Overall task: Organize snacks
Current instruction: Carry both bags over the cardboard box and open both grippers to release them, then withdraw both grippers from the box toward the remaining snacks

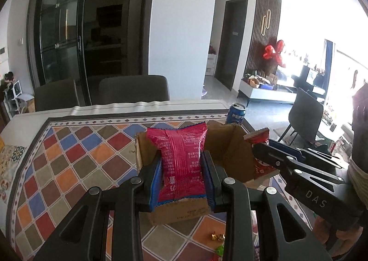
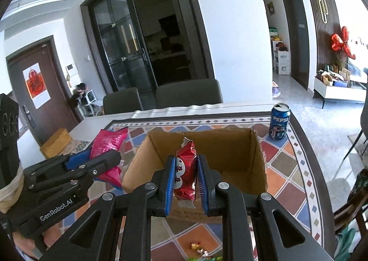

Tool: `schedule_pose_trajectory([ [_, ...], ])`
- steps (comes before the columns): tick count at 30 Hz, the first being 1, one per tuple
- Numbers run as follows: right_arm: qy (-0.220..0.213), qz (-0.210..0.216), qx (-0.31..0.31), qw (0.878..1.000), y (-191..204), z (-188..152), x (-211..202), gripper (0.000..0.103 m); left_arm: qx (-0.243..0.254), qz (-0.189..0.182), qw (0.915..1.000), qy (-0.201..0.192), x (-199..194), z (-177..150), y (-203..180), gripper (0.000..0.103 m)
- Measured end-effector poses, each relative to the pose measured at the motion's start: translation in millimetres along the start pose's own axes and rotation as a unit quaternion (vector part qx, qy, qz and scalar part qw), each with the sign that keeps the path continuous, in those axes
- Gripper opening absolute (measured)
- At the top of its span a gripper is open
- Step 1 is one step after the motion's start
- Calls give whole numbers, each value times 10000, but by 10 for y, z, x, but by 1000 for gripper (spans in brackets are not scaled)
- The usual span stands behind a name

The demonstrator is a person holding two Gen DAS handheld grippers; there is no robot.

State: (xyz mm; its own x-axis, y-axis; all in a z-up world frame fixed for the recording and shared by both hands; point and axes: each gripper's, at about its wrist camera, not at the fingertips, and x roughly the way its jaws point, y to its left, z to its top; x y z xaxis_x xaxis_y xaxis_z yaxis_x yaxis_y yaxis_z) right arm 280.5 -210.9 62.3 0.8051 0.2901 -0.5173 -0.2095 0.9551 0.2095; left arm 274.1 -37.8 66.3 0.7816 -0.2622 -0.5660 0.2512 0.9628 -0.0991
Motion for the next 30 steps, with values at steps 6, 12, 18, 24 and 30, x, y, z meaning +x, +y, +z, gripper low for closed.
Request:
schedule_pose_trajectory([
  [6,90,-131,4,9999,-90,74,156,20,22,-13,9999,165,245,67,0,32],
  [12,183,-235,46,9995,-163,117,303,21,121,151,9993,307,455,104,-3,48],
  [18,172,-507,92,9985,-207,105,278,36,260,403,9986,231,362,22,-28,57],
  [24,160,-445,3,9989,-136,-6,92,36,271,410,9986,214,149,-110,-67,60],
  [30,212,-486,20,9986,-119,-130,-100,36,172,402,9988,208,-81,-247,-118,64],
])
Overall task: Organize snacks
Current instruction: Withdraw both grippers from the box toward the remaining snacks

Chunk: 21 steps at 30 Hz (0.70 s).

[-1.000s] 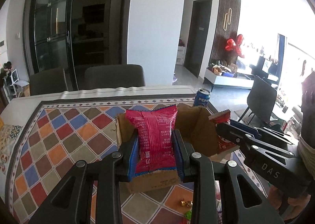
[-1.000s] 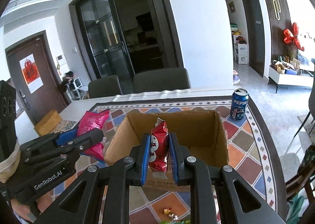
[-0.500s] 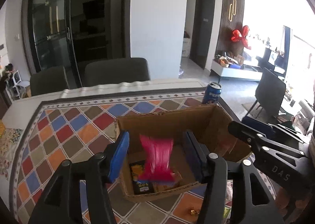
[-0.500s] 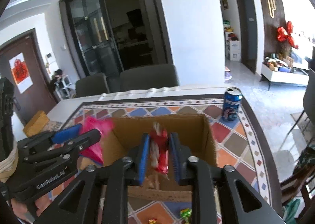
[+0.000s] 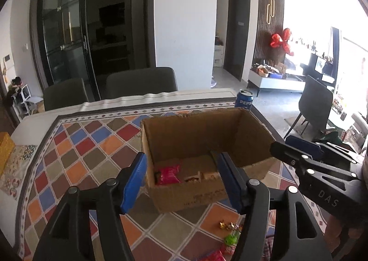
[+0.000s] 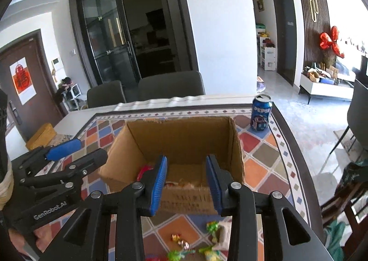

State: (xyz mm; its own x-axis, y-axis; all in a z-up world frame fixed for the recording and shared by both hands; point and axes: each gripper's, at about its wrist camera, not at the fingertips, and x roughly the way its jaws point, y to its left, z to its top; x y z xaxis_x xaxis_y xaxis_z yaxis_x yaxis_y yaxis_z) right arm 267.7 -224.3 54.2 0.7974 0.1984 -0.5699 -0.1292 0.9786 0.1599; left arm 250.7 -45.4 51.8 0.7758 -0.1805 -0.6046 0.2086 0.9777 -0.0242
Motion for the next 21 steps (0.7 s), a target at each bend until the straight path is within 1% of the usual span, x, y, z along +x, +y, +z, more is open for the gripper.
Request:
schedule_pose_trajectory([
  [4,107,-51,28,9999,0,-91,-105,36,-76,-31,10000,35,-105,-106,-30,64],
  [7,165,-64,57,9998,-1,-175,-180,41,-107,-75,9999,92,-166,-203,-55,64],
  [9,184,-76,75,9998,-4,-224,-220,42,-90,-31,9999,128,-202,-267,-81,67],
  [11,253,-113,72,9996,-6,-297,-259,42,-68,-68,9997,208,-224,-346,-111,68],
  [13,314,-151,67,9994,-4,-370,-288,46,-39,-110,9996,271,-235,-410,-127,69],
  [14,367,-156,80,9992,-8,-418,-301,51,-11,-104,9995,313,-234,-446,-145,69],
  [15,400,-155,81,9990,-12,-459,-312,52,13,-105,9993,357,-232,-474,-158,69],
  [21,758,-161,122,9969,-38,-693,-304,52,28,-215,9975,677,-190,-699,-247,69],
])
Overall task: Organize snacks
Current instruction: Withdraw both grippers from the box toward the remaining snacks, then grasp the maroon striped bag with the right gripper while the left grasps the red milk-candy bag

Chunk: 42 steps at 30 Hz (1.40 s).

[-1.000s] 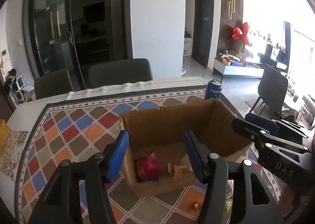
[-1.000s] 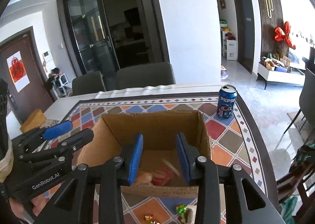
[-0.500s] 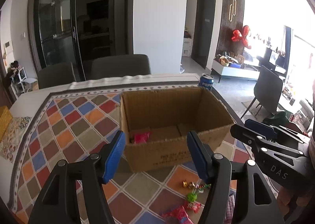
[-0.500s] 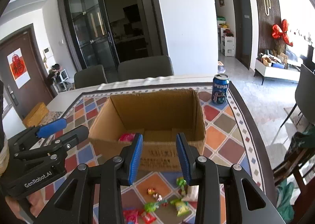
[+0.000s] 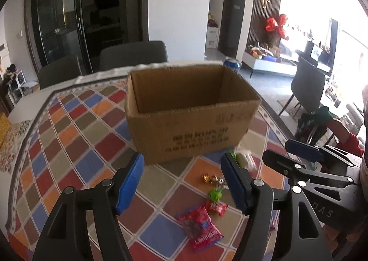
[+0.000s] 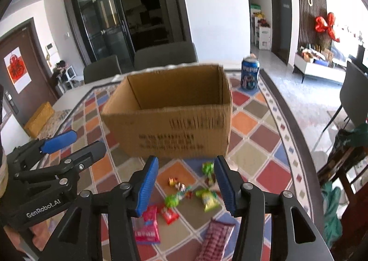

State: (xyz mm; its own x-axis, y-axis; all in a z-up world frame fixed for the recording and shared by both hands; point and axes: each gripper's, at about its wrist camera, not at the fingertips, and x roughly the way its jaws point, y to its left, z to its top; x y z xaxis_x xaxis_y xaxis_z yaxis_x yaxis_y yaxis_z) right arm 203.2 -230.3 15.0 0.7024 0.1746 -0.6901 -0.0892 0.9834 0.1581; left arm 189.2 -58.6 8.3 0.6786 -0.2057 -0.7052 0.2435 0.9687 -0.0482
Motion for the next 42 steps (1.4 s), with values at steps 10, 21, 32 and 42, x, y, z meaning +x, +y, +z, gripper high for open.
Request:
schedule_pose_trajectory([
  [10,497,-123,40,9987,-48,-360,147,57,-67,-10,9983,585,235,-352,-67,69],
  [21,995,-419,104,9941,-147,-696,290,57,-131,-49,9932,1159,486,-707,-129,70],
  [32,1423,-526,346,9878,-261,-997,442,57,-330,-227,9840,1734,794,-975,-156,70],
  [42,1655,-634,593,9824,-335,-1133,609,57,-492,-135,9805,1900,976,-1045,-124,70],
])
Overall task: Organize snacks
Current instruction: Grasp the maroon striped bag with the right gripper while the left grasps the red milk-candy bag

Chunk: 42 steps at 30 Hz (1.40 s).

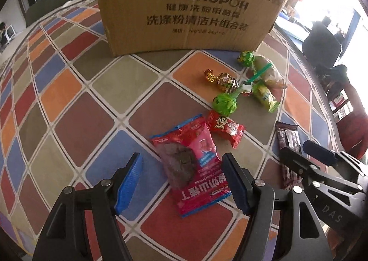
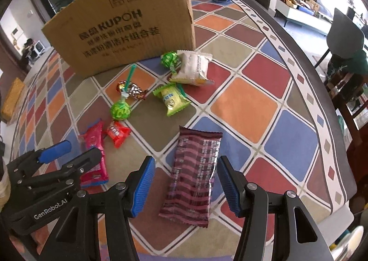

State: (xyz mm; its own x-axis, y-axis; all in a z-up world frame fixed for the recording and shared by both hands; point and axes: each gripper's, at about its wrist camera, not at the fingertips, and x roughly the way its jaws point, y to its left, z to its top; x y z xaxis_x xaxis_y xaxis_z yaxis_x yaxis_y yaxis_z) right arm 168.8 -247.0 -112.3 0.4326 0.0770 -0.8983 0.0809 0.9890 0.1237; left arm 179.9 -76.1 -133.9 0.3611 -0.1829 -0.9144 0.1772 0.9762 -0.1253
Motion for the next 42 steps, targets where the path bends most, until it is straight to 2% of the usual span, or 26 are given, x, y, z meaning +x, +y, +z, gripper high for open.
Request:
schedule_pose_trajectory([
  [6,111,-42,103,9999,-45,-6,96,57,27,26,10000,-61,24,15,-2,70],
  [12,21,-98,123,9999,-41,6,109,57,41,81,9999,-50,63,15,-21,70],
  [14,-23,-126,126,9998,-35,3,108,55,71,91,9999,-113,55,7,-26,64],
  [15,-45,-141,132,9998,-40,4,112,44,85,103,9998,-137,50,3,-30,59],
  [16,-70,-175,137,9997,-41,-2,106,42,97,110,9998,-145,50,0,-33,56],
  [19,-125,-168,152,9997,-56,-15,94,40,95,41,9998,-181,38,-3,-23,47],
  [23,-142,-104,159,9997,-53,-20,88,38,88,-16,9997,-241,11,-15,-9,43],
  [27,-173,-12,133,9998,-27,-31,65,37,171,23,9991,-399,-84,0,-23,27],
  [28,-196,5,120,9997,-11,-33,46,37,184,21,9990,-410,-95,-1,-26,26],
  [33,-286,67,31,9996,45,-35,-20,37,169,-64,9992,-360,-95,-1,7,28],
  [35,-301,68,1,9995,62,-35,-26,37,163,-46,9994,-287,-83,-4,11,37],
  [37,-286,105,-12,9995,73,-33,-19,37,159,2,9996,-223,-59,-15,-2,55],
  [42,-263,173,-34,9995,89,-49,-13,37,283,142,9994,-129,37,-46,-75,60],
])
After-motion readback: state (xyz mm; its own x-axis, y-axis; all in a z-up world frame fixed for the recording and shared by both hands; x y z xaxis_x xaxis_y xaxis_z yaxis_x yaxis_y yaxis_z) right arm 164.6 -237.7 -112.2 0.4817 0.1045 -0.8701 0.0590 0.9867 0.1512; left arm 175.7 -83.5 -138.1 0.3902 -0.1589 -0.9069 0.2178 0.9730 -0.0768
